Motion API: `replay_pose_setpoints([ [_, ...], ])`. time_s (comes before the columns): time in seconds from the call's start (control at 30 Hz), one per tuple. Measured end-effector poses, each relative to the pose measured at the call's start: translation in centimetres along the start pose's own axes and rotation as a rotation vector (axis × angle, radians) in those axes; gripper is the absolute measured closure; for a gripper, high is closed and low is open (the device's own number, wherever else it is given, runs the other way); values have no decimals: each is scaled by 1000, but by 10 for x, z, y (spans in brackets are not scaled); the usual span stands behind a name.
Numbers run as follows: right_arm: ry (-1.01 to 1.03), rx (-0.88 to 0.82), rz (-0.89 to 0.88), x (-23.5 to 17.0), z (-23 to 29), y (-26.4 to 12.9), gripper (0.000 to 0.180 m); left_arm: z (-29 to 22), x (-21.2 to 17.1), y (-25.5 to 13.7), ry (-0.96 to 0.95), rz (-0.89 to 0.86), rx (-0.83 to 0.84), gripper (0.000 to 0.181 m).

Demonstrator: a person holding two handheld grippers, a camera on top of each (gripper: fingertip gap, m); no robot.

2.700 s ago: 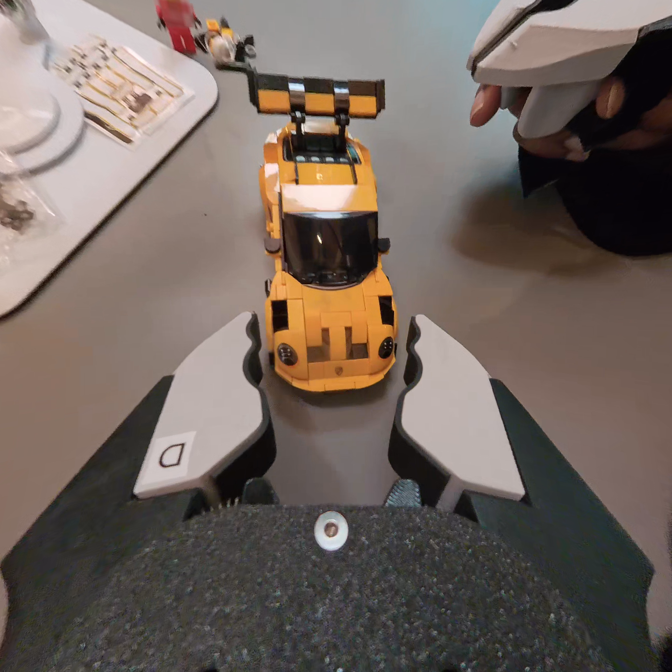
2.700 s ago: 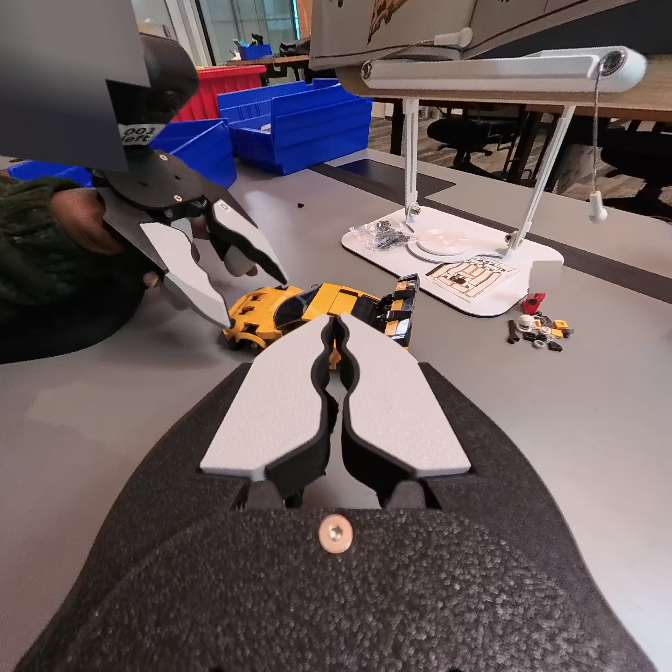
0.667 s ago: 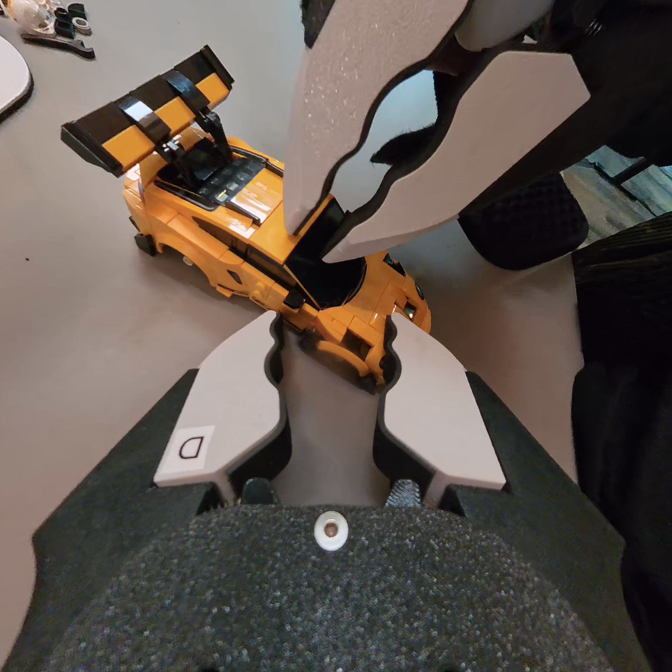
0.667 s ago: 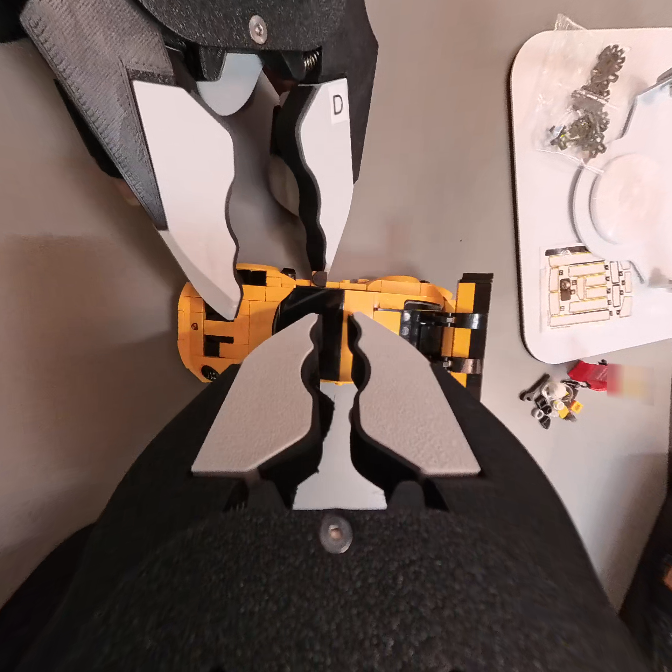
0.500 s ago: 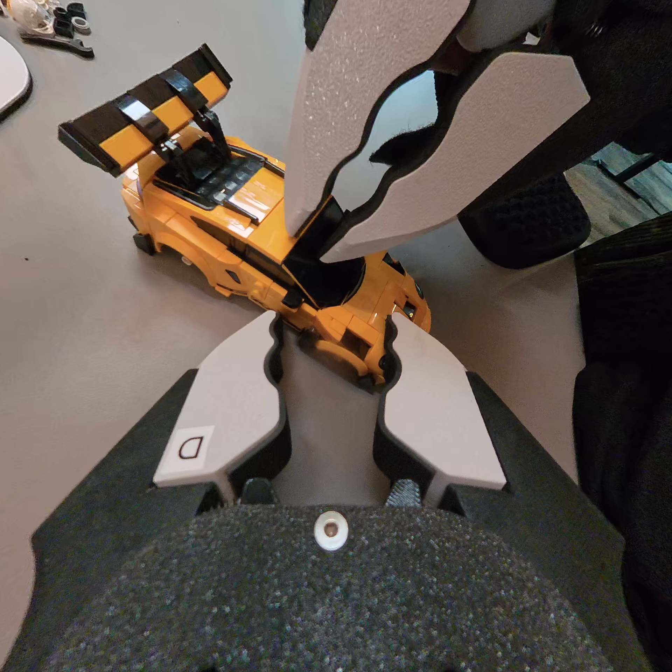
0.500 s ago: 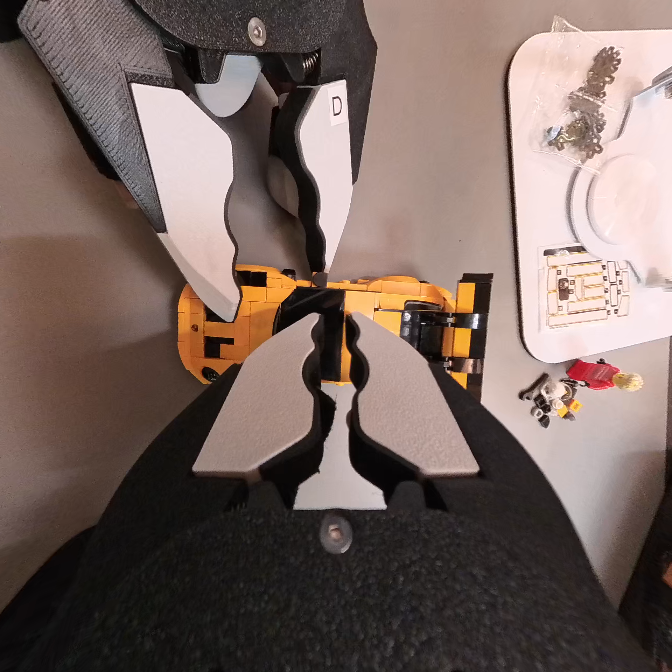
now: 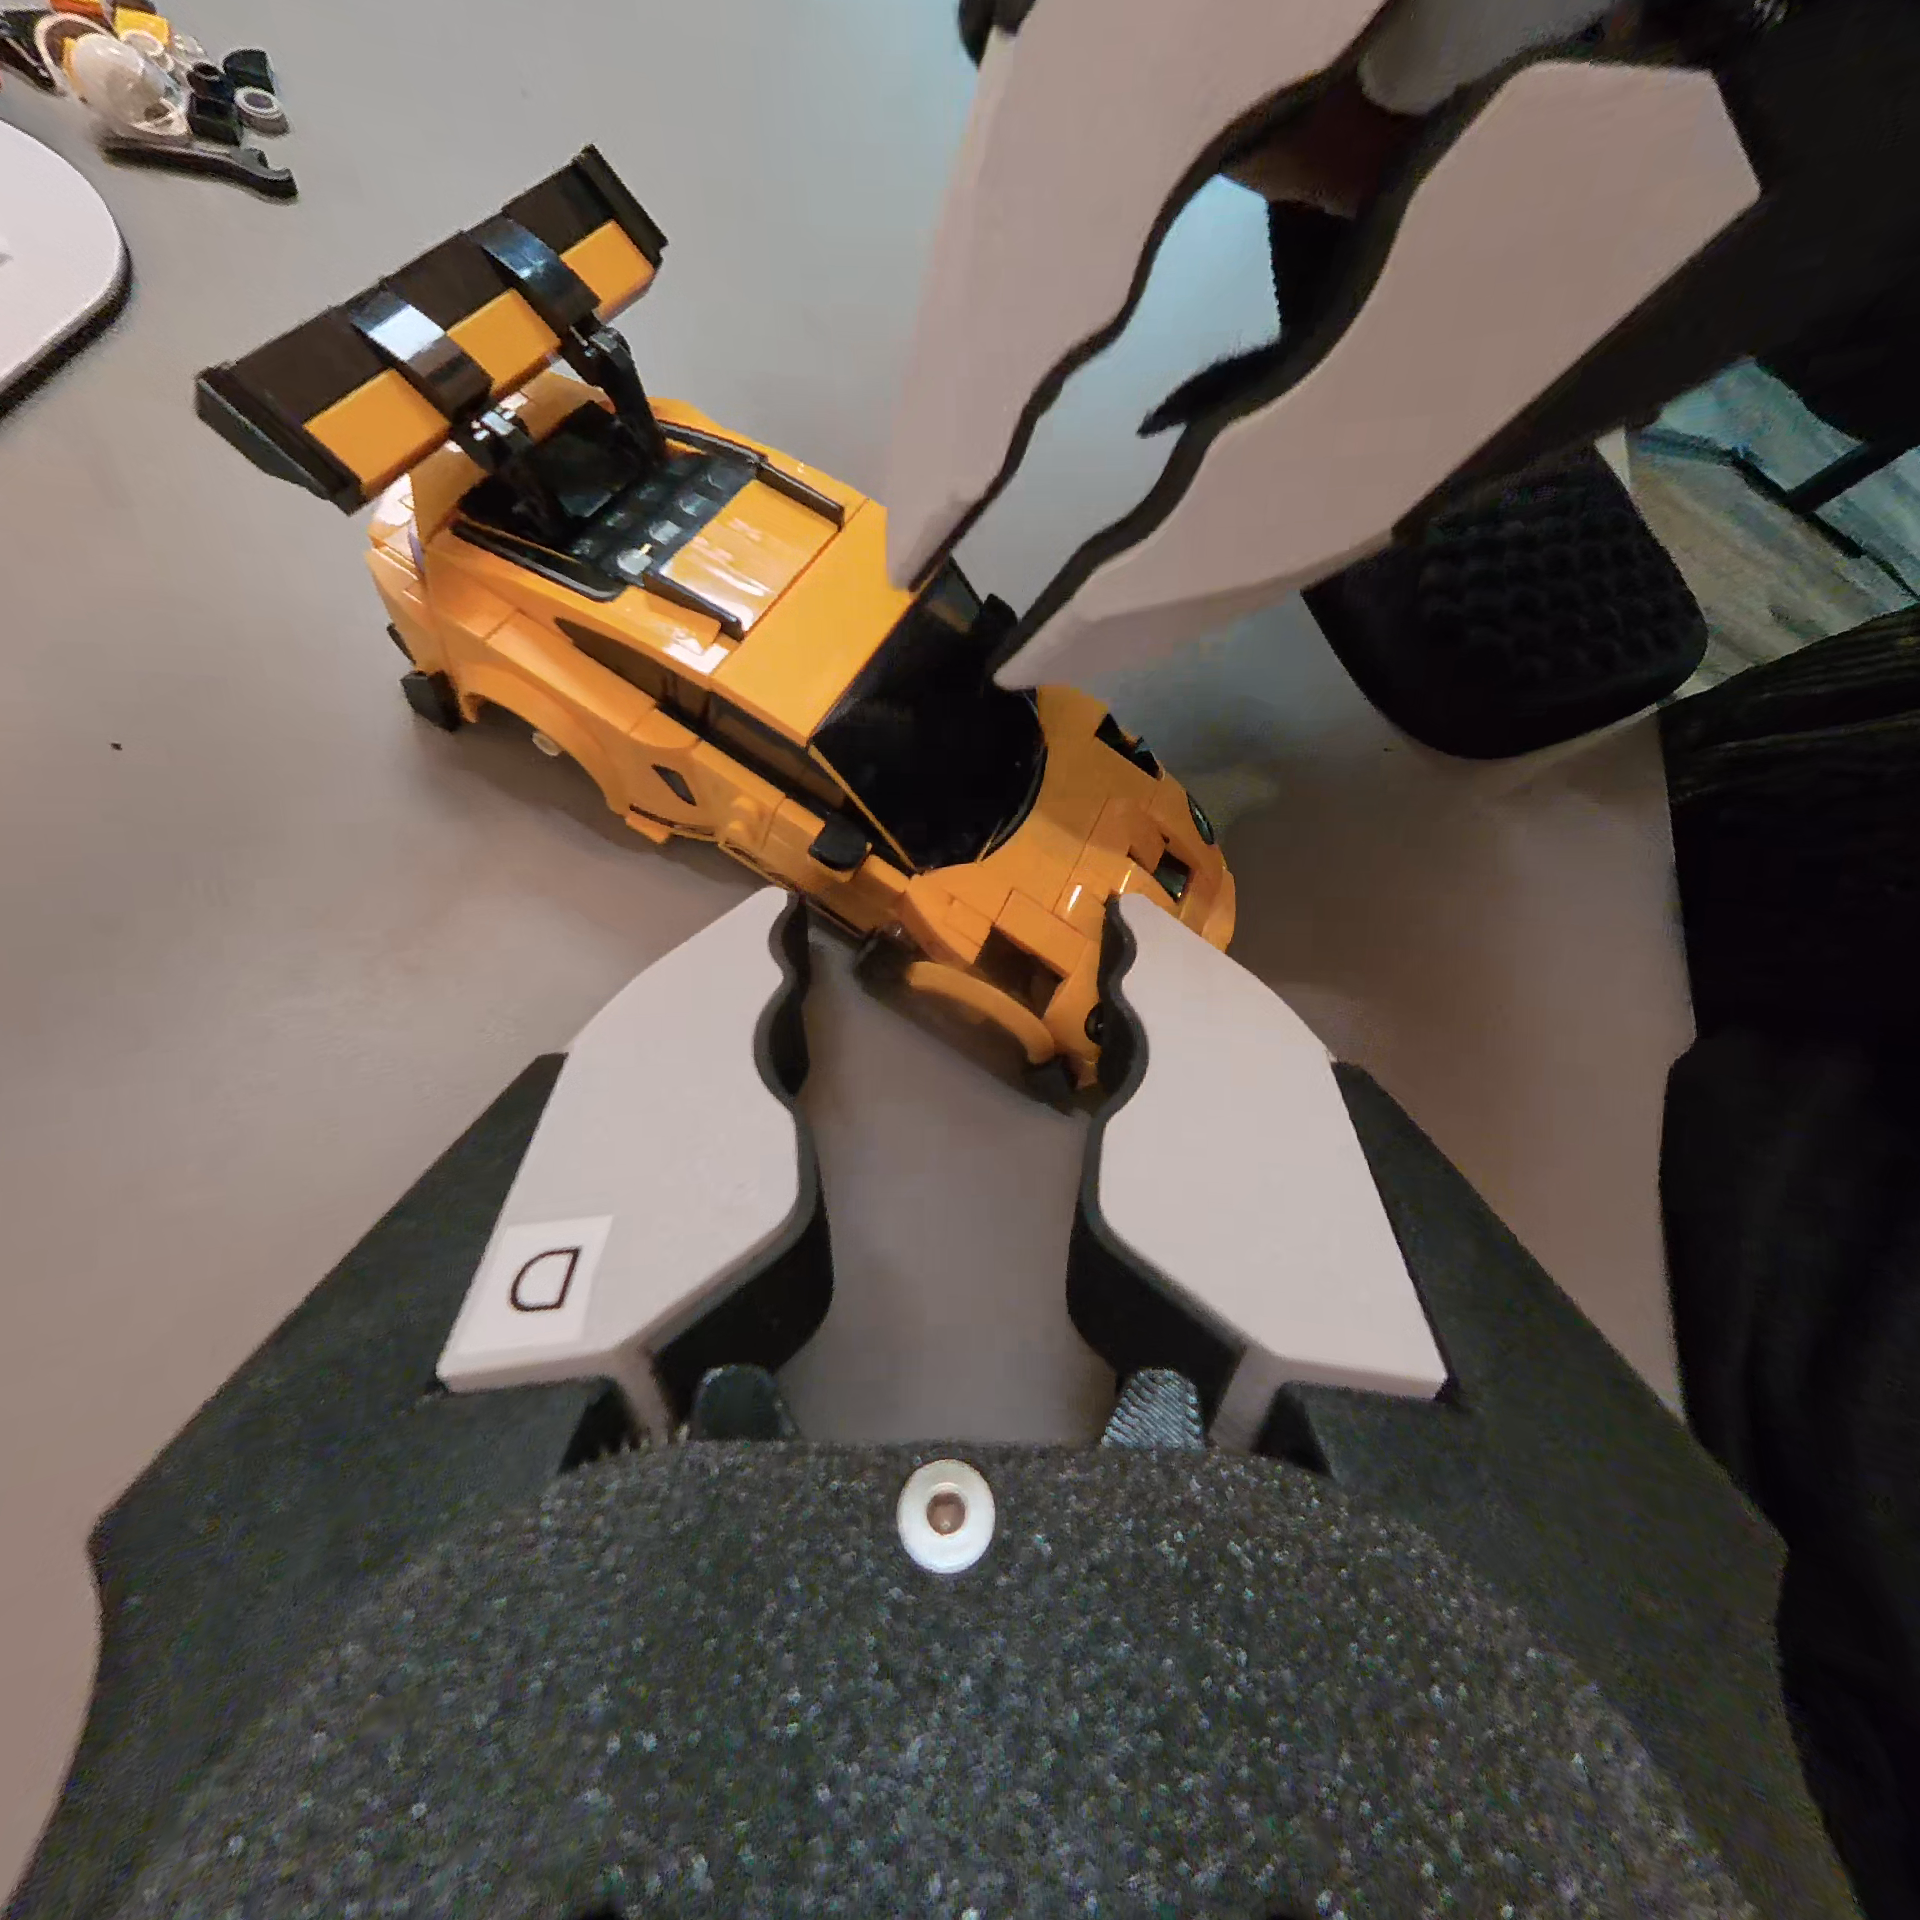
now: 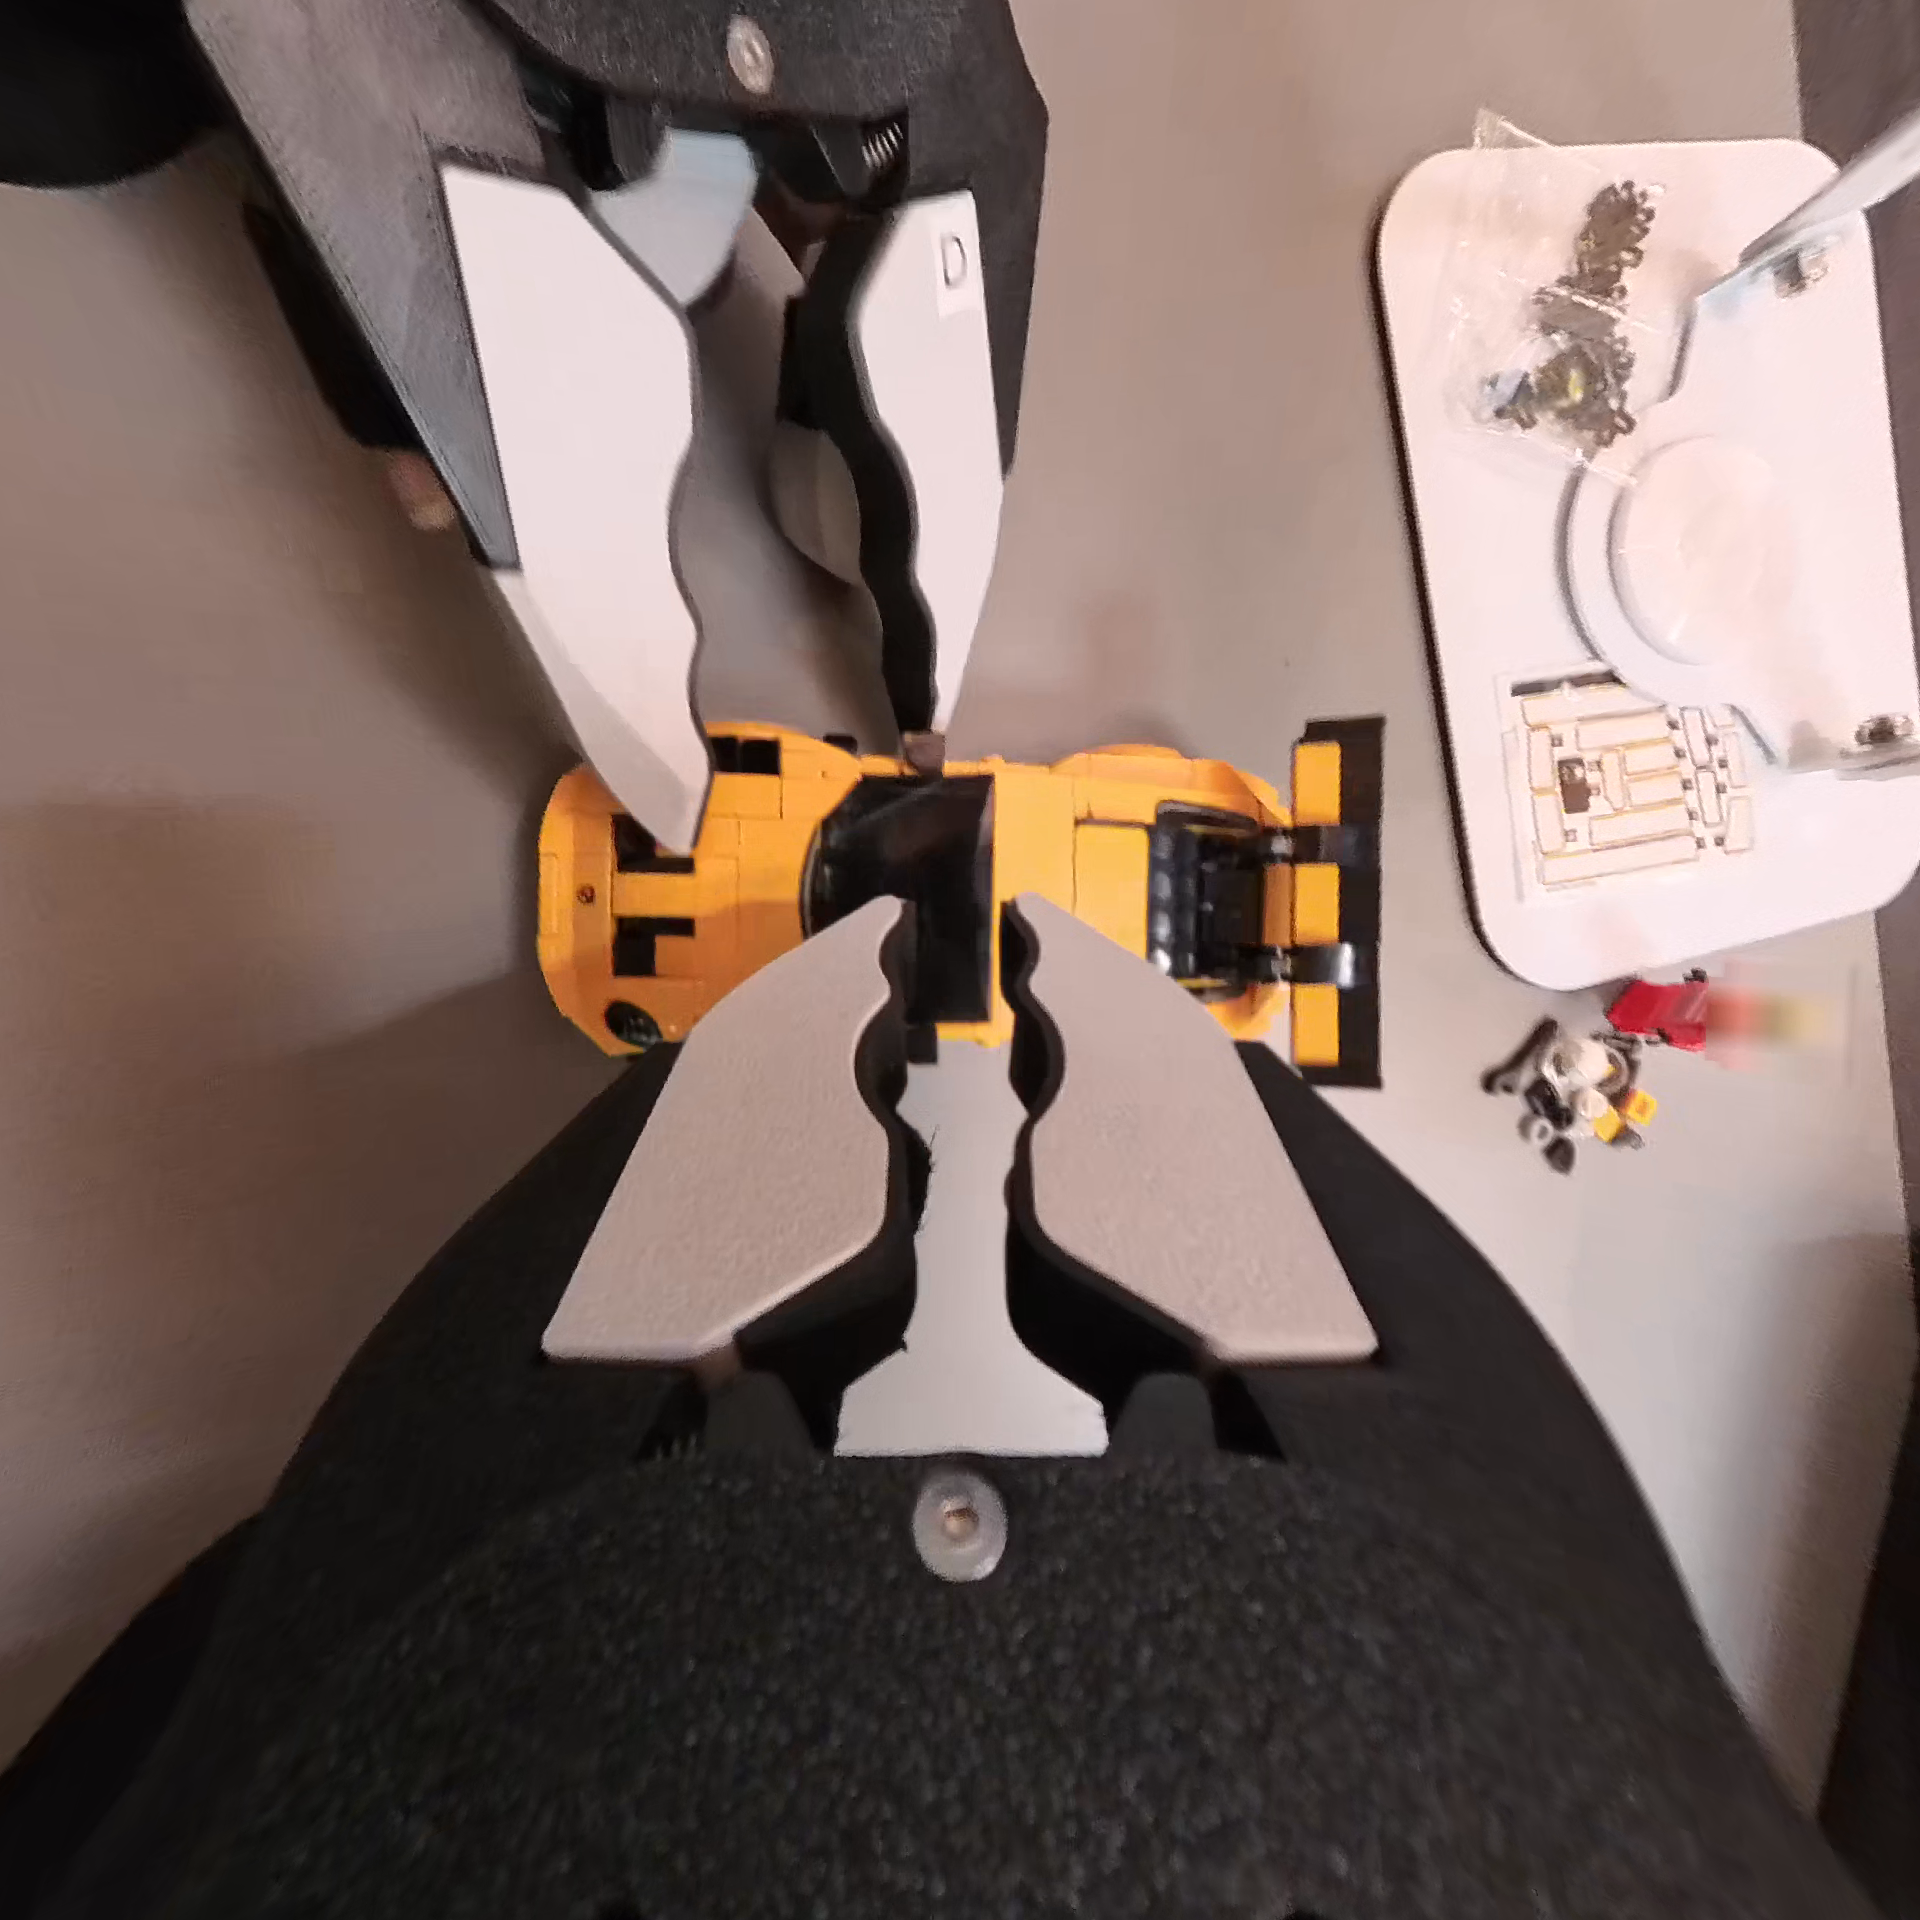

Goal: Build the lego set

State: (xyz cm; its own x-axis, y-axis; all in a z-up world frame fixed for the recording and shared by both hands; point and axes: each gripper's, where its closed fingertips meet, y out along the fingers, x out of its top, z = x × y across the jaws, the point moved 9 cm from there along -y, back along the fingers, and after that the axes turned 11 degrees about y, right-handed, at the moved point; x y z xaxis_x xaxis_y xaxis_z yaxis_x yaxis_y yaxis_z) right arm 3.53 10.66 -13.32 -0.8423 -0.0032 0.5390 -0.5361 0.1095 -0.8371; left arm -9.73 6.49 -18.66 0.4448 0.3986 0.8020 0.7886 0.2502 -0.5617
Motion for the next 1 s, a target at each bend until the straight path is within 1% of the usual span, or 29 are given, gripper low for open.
replay_pose_setpoints([
  [0.13,42,58,-17,-2,-7,2,162,4,3,0,-24,-21,-2,128],
  [0.33,-33,38,78,5,-6,9,163,8,6,3,-69,-35,23,135],
  [0.4,-56,38,99,7,-5,9,163,9,6,3,-81,-31,33,139],
  [0.6,-98,48,144,11,-5,10,166,11,6,3,-134,-35,31,143],
  [1.0,-131,78,209,17,-7,11,167,11,7,4,-156,-26,40,143],
])
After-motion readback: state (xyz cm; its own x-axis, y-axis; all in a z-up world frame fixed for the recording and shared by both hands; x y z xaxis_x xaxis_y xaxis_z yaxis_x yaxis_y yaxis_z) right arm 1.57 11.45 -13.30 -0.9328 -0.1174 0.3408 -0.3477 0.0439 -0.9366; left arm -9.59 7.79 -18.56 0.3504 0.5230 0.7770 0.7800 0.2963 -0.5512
